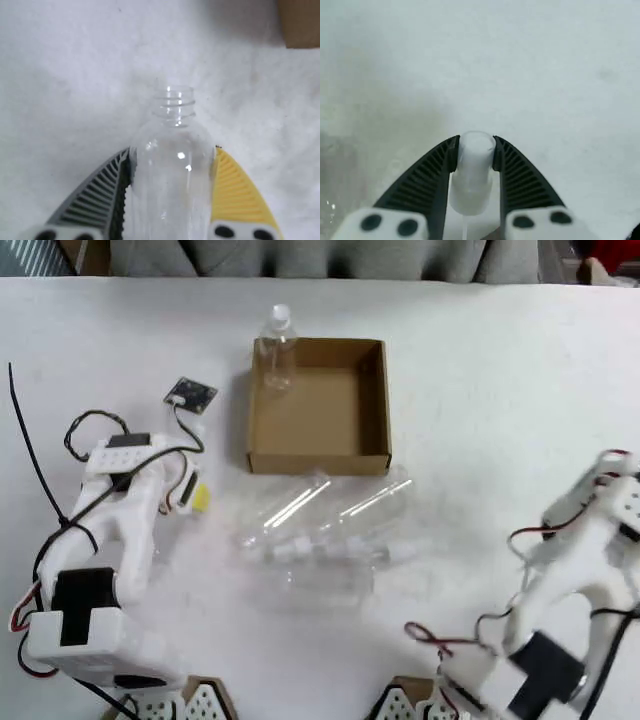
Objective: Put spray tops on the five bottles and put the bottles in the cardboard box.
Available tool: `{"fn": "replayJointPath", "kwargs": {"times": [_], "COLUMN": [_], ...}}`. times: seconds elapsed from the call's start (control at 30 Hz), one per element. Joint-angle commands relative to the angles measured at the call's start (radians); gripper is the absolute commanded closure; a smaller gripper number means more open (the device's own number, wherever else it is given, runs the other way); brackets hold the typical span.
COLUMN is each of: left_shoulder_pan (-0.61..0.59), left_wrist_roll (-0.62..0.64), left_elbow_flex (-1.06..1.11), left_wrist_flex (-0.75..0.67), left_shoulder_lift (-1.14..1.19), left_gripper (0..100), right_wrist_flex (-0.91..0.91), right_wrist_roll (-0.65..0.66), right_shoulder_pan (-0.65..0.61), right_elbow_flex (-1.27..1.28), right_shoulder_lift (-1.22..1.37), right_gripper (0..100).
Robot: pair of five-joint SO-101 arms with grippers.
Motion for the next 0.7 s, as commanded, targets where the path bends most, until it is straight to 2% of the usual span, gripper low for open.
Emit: {"fn": "replayJointPath", "kwargs": {"times": [0.0, 0.3, 0.43, 0.57, 0.67], "left_shoulder_pan": [0.018, 0.018, 0.018, 0.018, 0.018], "left_wrist_roll": [-0.015, -0.015, -0.015, -0.017, -0.017], "left_elbow_flex": [-0.006, -0.006, -0.006, -0.006, -0.006], "left_wrist_flex": [-0.021, -0.021, -0.021, -0.021, -0.021], "left_shoulder_lift": [-0.051, -0.051, -0.051, -0.051, -0.051], "left_gripper": [98, 98, 98, 98, 98], "right_wrist_flex": [0.042, -0.136, -0.275, -0.438, -0.644], "right_wrist_roll": [0.048, 0.052, 0.052, 0.052, 0.052], "right_shoulder_pan": [-0.166, -0.743, -0.947, -1.056, -1.113], "right_elbow_flex": [-0.003, -0.003, -0.002, -0.002, -0.002], "right_shoulder_lift": [-0.159, -0.302, -0.335, -0.328, -0.32], "right_gripper": [98.2, 98.2, 98.2, 98.2, 98.2]}}
